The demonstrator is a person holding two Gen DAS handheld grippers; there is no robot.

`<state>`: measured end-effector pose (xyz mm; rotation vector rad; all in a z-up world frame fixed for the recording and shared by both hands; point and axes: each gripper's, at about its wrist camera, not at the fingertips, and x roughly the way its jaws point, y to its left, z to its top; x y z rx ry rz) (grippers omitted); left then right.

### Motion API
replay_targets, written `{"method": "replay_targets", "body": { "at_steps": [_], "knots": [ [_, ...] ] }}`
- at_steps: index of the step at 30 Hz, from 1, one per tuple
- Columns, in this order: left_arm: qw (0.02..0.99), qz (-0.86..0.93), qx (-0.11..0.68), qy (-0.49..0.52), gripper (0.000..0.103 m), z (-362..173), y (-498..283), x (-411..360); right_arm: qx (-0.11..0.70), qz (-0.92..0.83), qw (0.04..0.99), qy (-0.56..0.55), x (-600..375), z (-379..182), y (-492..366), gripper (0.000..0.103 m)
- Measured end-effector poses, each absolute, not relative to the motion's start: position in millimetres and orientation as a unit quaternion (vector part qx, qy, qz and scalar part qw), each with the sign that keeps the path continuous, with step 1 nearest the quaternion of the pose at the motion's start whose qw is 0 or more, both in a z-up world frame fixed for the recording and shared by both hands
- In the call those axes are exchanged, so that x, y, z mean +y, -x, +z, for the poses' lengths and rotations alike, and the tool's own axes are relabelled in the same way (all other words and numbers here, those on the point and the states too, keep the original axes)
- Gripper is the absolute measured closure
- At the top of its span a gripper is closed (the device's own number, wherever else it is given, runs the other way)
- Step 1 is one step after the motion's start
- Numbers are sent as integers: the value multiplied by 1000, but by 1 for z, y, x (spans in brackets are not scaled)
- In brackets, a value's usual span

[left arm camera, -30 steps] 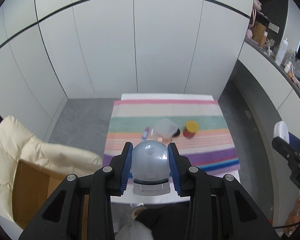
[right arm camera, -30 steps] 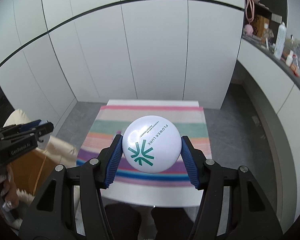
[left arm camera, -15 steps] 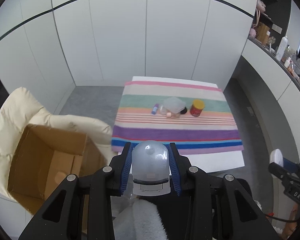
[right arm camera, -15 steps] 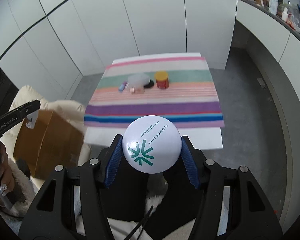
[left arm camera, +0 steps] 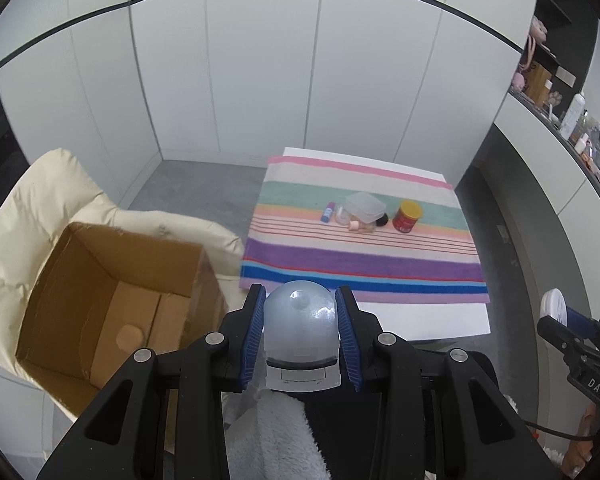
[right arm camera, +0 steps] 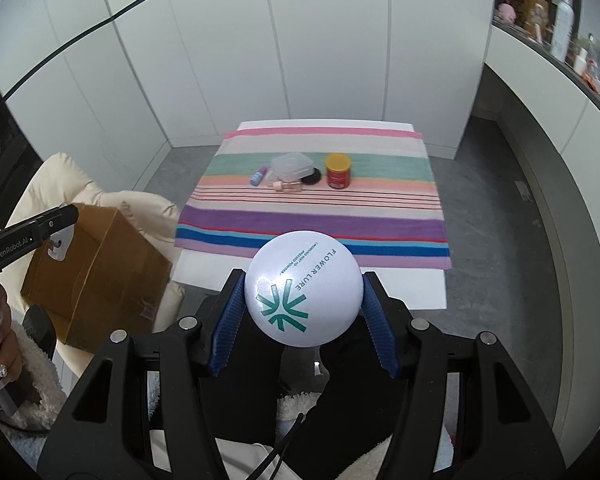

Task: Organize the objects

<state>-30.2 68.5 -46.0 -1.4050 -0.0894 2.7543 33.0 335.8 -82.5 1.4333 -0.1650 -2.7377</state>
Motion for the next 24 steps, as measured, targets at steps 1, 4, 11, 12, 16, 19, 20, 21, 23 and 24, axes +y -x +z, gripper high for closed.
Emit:
{"method": "replay_targets", "body": {
  "at_steps": [1, 4, 11, 12, 16, 19, 20, 21, 23, 24],
  "knots": [
    [20, 890, -31, 454, 67, -46, 28, 63, -50, -884, 30, -463, 330, -83, -31, 43],
    [-1, 890, -42, 455, 67, -48, 18, 40, -36, -884, 52, -464, 308, -84, -24, 43],
    [-62, 880, -82, 464, 67, -58, -9, -25, 5, -873, 133, -470, 236, -87, -8, 43],
    [-73, 877, -90, 466, 67, -61, -14, -37, 12, -870, 145, -471, 225, -88, -7, 43],
    [-112, 871, -111, 465, 67, -65, -34, -73, 42, -857, 198, -474, 171, -93, -5, 43],
    [-141, 865, -127, 464, 67, -69, -50, -100, 64, -844, 236, -477, 130, -96, -6, 43],
    [-150, 862, -134, 465, 67, -71, -56, -109, 73, -839, 250, -477, 114, -98, -8, 43],
    [-157, 860, -140, 466, 67, -72, -60, -117, 82, -835, 261, -478, 101, -99, -9, 43],
    [-170, 855, -152, 466, 67, -75, -69, -132, 96, -824, 287, -479, 74, -102, -13, 43],
    [-177, 852, -159, 466, 67, -76, -74, -141, 103, -820, 296, -479, 63, -104, -15, 43]
  ]
}}
